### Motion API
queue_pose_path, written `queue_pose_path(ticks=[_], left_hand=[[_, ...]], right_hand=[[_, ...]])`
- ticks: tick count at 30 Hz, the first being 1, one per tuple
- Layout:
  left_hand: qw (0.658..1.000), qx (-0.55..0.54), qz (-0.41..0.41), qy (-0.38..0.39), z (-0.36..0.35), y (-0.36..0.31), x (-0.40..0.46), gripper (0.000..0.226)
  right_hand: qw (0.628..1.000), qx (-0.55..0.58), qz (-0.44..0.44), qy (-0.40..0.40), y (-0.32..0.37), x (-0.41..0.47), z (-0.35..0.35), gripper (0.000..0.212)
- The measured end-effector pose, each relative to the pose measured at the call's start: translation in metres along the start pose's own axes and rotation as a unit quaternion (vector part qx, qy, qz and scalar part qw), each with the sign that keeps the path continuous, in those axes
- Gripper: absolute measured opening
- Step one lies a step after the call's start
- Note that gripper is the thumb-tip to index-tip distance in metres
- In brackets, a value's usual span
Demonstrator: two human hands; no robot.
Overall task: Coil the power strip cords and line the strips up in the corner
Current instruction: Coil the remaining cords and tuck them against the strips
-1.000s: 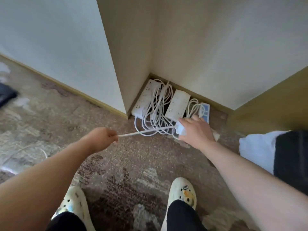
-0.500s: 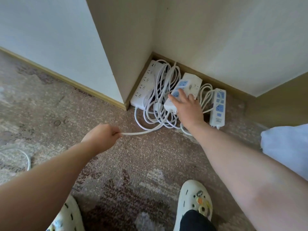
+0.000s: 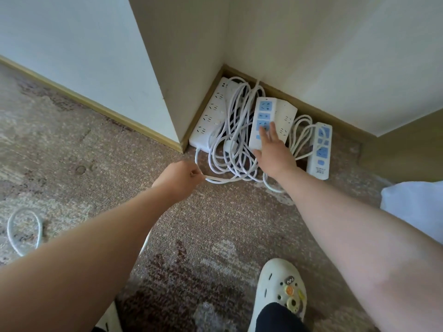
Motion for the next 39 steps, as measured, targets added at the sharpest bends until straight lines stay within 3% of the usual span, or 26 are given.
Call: queue_pose_path(ticks=[4, 9, 13, 15, 17, 20, 23, 26, 29, 32, 35, 39], left_hand=[[0.999, -0.031, 0.015, -0.023, 0.002, 0.009, -0.007, 0.027], [0.997, -0.071, 0.001, -0.032, 0.004, 0.005, -0.007, 0.021], [0.995, -0.098, -0.003, -0.013, -0.003, -0.006, -0.012, 0.022], [0.994, -0.106, 0.004, -0.021, 0.004, -0.01, -0.012, 0.021], [0.992, -0.121, 0.004, -0.031, 0.012, -0.017, -0.013, 0.02], [0.988, -0.148, -0.007, -0.039, 0.021, -0.025, -0.015, 0.02], [0.979, -0.201, -0.013, -0.036, 0.03, -0.017, -0.026, 0.025], [0.97, -0.241, -0.016, -0.02, 0.036, 0.012, -0.05, 0.024], [0.974, -0.223, 0.049, -0.002, 0.038, 0.074, -0.083, 0.024], [0.976, -0.178, 0.127, -0.011, 0.047, 0.129, -0.114, 0.029], [0.967, -0.22, 0.128, 0.011, 0.046, 0.113, -0.116, 0.038], [0.961, -0.266, 0.046, 0.056, 0.048, 0.051, -0.105, 0.053]], right_hand=[[0.999, 0.023, -0.004, -0.023, 0.001, -0.018, -0.01, 0.064], [0.999, 0.033, -0.021, 0.01, 0.013, -0.016, -0.013, 0.081], [0.998, 0.041, 0.017, -0.037, 0.03, -0.03, 0.005, 0.063], [0.985, 0.14, 0.089, -0.054, 0.052, -0.047, 0.014, 0.05], [0.964, 0.23, 0.134, 0.031, 0.073, -0.061, 0.005, 0.043], [0.949, 0.227, 0.152, 0.158, 0.09, -0.071, -0.015, 0.034], [0.955, 0.236, 0.13, 0.124, 0.091, -0.062, -0.005, 0.02], [0.968, 0.21, 0.126, 0.049, 0.093, -0.054, 0.008, 0.024], [0.971, 0.231, 0.064, -0.023, 0.08, -0.049, 0.024, 0.027], [0.976, 0.217, -0.002, -0.025, 0.066, -0.043, 0.034, 0.032], [0.978, 0.209, 0.009, -0.004, 0.077, -0.041, 0.04, 0.033], [0.967, 0.253, -0.011, -0.009, 0.079, -0.04, 0.046, 0.029]])
Point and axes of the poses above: each hand's wrist, its own x-axis towards the middle knuckle, its own z-axis out of the back of the hand, y = z × x, the point moved 8 cm from there along x, towards the middle knuckle, and after that the axes turned 6 degrees about y, right-handed, at the moved point
